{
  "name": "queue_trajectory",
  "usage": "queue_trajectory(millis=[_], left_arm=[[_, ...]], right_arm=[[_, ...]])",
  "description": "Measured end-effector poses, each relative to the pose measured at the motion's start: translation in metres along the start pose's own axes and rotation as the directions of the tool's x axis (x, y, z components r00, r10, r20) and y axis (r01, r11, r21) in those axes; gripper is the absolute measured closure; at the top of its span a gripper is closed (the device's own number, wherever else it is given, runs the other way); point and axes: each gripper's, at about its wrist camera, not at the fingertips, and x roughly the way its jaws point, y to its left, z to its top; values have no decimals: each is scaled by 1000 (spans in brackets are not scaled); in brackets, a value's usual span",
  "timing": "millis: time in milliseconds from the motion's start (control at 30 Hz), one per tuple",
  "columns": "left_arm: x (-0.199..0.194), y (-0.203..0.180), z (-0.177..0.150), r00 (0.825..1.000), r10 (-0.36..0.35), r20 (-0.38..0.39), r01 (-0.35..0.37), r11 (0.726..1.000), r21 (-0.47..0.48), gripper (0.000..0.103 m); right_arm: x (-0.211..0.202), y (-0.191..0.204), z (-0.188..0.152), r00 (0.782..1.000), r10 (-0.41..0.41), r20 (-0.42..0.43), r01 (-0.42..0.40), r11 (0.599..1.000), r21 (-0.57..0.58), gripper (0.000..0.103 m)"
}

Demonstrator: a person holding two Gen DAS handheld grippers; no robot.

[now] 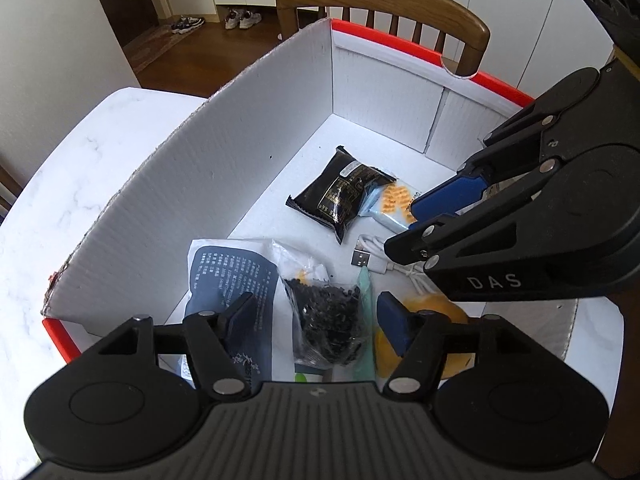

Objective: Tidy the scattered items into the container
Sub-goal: 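Lower the cable and seaweed bag into the box and open both grippers, then withdraw both grippers from the box back toward the last snacks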

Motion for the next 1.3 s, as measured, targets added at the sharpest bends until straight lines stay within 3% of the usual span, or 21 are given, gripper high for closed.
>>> queue_trajectory(millis=[300, 767, 900, 1300], left_arm=[[-12, -2, 0, 1000, 6, 25, -6, 1000, 3, 37], [-43, -4, -5, 996, 7, 84, -7, 1000, 2, 37], [-54, -3, -10, 995, 1, 104, -2, 1000, 5, 37], [-99, 8, -38, 980, -7, 197, 14, 999, -34, 22]], right_arm=[[-7, -1, 1, 999, 1, 32, -2, 1000, 28, 61], [-26, 6, 0, 997, -11, 76, 8, 999, 39, 50], [-35, 12, -2, 994, -25, 102, 21, 999, 43, 38], [-70, 38, -8, 981, -48, 188, 34, 997, 75, 32]])
